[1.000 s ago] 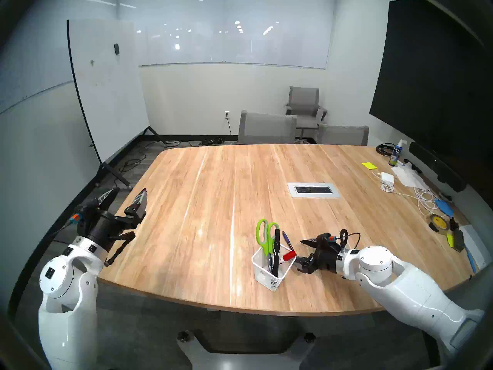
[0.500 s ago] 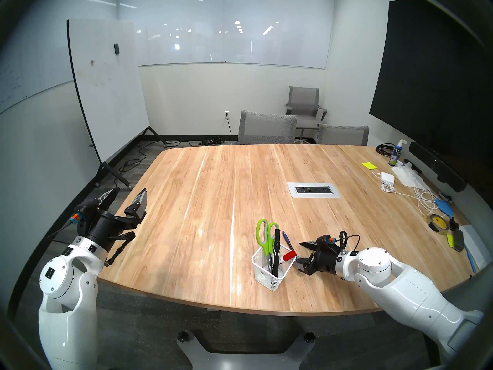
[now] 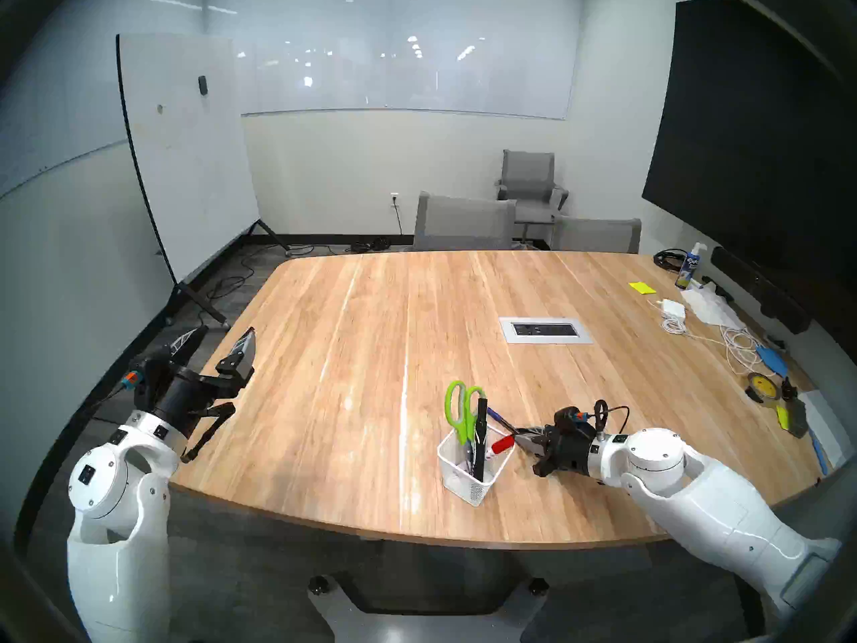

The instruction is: Place the pen, the marker, and the scissors into the pen holder

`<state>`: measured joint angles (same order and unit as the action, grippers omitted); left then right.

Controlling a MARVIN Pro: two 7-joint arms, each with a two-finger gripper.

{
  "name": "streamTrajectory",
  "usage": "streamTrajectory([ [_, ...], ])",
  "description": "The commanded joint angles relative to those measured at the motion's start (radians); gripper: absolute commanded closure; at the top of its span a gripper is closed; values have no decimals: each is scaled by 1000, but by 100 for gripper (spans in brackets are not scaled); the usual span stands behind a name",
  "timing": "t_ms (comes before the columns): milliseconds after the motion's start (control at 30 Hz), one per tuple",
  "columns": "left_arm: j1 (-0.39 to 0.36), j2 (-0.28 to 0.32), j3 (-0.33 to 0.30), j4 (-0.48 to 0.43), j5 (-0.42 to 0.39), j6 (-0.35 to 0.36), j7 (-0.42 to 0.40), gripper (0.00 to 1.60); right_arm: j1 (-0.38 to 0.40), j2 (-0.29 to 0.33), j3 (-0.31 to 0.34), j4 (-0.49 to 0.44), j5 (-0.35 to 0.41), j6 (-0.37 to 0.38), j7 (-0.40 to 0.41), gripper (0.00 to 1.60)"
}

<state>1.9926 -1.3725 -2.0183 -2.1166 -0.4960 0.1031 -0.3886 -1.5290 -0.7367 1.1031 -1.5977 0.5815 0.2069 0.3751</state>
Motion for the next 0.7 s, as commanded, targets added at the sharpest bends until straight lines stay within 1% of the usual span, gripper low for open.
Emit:
streamTrajectory([
  [0,-2,0,-2,-22,-2,-1,-1,0,-20,26,39,-30,20,-39,2,160],
  [300,-4,-2,-3,-21,0,0,-4,0,-56,73,104,-71,47,-83,15,160],
  [533,-5,-4,-3,-21,2,1,-6,0,-102,109,172,-85,81,-129,28,160],
  [667,-5,-5,-4,-21,3,1,-7,0,-125,134,212,-87,104,-153,52,160],
])
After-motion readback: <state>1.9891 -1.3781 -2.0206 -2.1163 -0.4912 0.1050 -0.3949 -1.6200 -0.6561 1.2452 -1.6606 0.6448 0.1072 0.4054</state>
